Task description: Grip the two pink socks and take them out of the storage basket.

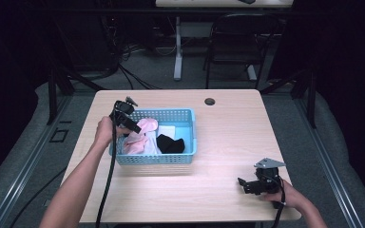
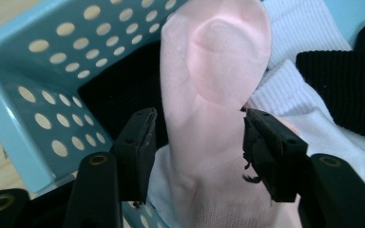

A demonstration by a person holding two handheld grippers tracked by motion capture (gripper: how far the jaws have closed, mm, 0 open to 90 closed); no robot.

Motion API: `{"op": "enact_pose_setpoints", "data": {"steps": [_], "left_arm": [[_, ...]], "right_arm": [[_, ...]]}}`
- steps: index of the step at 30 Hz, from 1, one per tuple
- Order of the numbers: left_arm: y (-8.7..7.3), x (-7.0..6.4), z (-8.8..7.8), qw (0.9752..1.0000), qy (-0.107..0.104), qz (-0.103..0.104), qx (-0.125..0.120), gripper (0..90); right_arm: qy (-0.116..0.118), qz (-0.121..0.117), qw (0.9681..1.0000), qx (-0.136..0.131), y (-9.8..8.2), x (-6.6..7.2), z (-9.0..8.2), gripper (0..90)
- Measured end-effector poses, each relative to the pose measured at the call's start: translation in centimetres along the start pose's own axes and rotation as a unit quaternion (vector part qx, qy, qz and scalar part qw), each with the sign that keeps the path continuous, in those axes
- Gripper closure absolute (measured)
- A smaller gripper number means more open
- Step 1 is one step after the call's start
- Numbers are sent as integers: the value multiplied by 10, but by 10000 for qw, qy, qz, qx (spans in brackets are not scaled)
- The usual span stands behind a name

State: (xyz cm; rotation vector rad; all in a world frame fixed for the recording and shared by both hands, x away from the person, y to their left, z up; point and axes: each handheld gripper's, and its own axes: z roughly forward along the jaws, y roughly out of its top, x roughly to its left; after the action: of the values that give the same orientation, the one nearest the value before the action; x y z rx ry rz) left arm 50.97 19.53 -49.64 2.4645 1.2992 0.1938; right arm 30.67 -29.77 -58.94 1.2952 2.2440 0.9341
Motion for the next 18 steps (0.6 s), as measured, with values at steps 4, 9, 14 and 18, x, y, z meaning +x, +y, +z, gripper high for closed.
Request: {"op": "enact_pose_setpoints", "data": {"steps": [4,9,14,18], "left_arm": [[0,-1,0,10000,33,-31,14,497],[1,-1,3,9999,62,-112,61,543],[1,2,6,9996,94,-241,89,581],[2,2,10,9994,101,-295,174,622]], "right_arm": [[10,4,10000,19,0,0,0,0],[-14,-2,10000,3,0,0,0,0],[-10,34,10000,-16,0,1,0,0],[-22,-9,10000,16,0,0,0,0]]}}
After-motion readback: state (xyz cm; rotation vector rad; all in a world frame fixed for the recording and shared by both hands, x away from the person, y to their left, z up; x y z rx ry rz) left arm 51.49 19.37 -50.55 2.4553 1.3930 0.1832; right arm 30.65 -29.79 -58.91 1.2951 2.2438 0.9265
